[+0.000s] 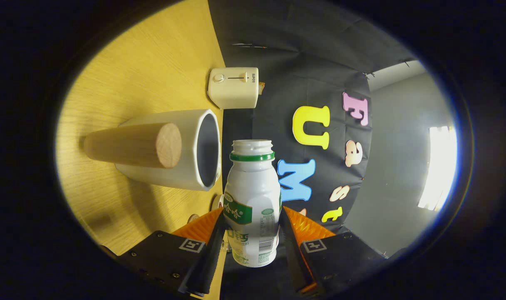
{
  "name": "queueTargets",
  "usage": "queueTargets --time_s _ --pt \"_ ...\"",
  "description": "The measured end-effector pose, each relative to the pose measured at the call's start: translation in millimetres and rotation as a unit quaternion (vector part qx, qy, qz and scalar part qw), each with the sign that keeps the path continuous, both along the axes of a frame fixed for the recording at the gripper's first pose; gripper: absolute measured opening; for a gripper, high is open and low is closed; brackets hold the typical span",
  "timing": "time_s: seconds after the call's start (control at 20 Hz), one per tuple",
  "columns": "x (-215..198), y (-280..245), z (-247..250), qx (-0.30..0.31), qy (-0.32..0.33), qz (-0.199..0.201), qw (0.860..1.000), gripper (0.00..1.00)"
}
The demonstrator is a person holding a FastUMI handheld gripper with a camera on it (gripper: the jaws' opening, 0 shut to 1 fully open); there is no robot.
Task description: Take the bottle from table, then pour the juice into the cup, finally place the bottle on the coaster
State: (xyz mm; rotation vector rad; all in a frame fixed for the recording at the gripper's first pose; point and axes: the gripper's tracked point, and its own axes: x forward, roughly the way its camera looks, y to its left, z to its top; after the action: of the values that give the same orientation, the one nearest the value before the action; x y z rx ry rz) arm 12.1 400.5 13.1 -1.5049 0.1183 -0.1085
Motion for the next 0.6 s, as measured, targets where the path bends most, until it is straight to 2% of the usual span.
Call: queueTargets --time_s 0.25,0.45,0.6 --pt "6.4 -14.5 -3.8 0.11 0.012 0.005 0.994 0.7" --pt "14.7 -32.9 -7.0 0.21 0.01 0.003 0.978 0.7" --pt "21.2 -44.8 -14.8 0.261 0.015 -0.002 0.965 0.71"
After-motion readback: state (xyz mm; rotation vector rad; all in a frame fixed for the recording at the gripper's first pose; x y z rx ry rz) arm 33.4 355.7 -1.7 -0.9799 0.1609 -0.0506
